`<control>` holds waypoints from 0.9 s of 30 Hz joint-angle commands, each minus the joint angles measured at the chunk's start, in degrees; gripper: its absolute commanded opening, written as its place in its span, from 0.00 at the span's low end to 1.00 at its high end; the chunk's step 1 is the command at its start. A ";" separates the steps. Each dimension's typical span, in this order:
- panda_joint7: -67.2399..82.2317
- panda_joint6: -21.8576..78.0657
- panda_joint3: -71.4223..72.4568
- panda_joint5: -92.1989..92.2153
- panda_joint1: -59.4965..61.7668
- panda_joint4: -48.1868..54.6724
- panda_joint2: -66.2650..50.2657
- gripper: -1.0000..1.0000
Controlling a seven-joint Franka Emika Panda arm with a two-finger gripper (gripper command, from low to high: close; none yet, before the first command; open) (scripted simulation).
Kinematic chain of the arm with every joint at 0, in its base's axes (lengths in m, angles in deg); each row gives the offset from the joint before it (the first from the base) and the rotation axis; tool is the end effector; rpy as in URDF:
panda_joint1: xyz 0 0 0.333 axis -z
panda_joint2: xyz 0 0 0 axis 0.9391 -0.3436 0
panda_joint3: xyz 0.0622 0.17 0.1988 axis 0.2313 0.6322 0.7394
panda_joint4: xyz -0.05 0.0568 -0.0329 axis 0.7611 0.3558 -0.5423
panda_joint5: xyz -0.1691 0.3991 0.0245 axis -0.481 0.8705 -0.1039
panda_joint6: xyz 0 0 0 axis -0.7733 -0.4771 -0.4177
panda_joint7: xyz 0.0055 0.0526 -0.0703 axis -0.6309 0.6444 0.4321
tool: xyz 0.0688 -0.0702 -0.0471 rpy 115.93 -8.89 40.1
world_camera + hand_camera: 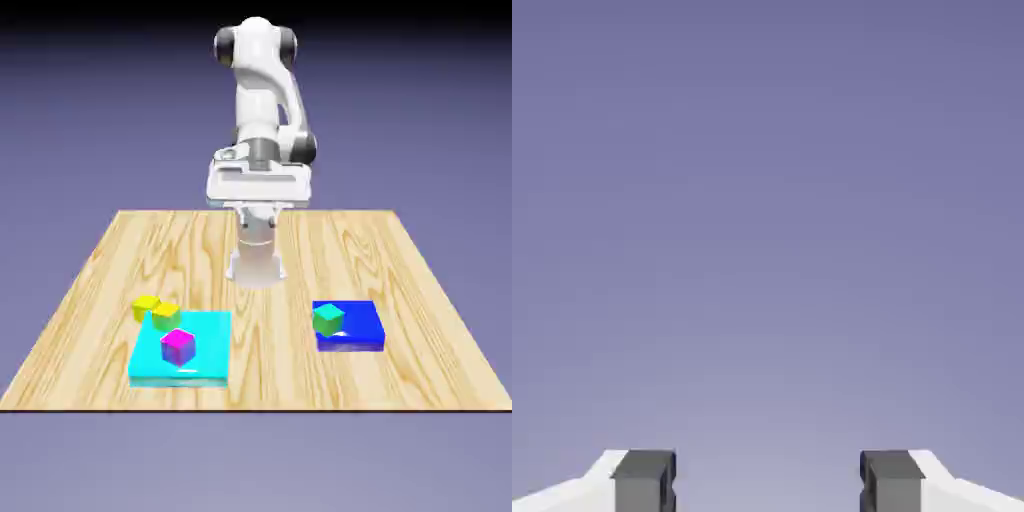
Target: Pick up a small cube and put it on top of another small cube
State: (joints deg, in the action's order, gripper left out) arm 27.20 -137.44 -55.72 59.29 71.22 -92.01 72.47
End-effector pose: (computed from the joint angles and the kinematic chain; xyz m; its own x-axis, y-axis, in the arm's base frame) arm 0.4510 -0.0269 0.3694 0.4748 -0.7600 0.4439 -0.5753 -0.6497 -0.4970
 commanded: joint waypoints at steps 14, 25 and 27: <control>-30.36 18.71 -23.79 16.43 23.30 2.75 -29.07 0.50; -18.96 13.10 -14.26 38.15 32.69 5.96 -45.28 0.50; -17.09 12.13 -12.72 40.67 33.55 6.32 -46.93 0.50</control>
State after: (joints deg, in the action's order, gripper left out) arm 10.11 -125.31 -68.43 99.96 104.77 -85.68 25.54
